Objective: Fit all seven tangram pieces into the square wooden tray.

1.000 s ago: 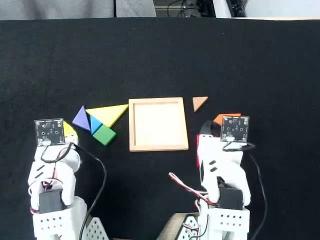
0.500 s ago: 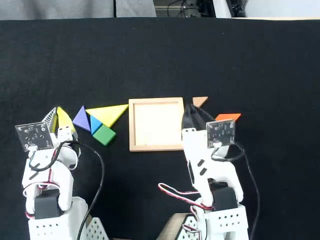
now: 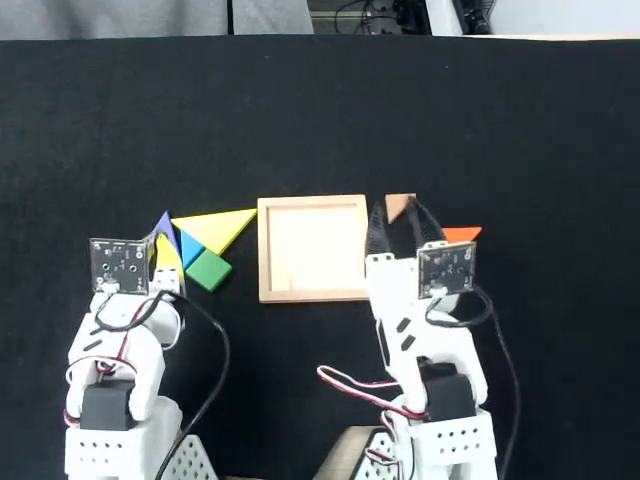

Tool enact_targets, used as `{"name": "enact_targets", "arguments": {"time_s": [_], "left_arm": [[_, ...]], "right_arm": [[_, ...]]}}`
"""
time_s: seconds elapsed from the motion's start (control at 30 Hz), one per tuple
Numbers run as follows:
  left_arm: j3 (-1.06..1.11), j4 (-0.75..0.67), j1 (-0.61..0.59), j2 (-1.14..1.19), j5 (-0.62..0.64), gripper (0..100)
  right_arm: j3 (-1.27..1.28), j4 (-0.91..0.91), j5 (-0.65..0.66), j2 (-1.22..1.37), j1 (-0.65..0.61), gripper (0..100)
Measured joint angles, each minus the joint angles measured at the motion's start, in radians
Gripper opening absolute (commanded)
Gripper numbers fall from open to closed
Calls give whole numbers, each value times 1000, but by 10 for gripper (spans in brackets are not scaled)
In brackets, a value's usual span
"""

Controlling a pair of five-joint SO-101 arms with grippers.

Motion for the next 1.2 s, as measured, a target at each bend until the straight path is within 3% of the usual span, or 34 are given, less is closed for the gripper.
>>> {"name": "enact_targets", "arguments": {"time_s": [0.1,0.3,0.77,1.1,1.2], "left_arm": [[-12,32,5,0,0,33],[-120,77,5,121,-29,34],[-446,41,5,977,-57,34],[-450,-58,5,1073,-57,30],[-405,-138,5,1073,-57,30]], "right_arm": [[0,75,18,0,29,87],[-118,252,75,0,38,82],[-282,313,86,18,-5,82],[-710,370,86,778,-2,82],[-829,439,89,997,61,82]]}}
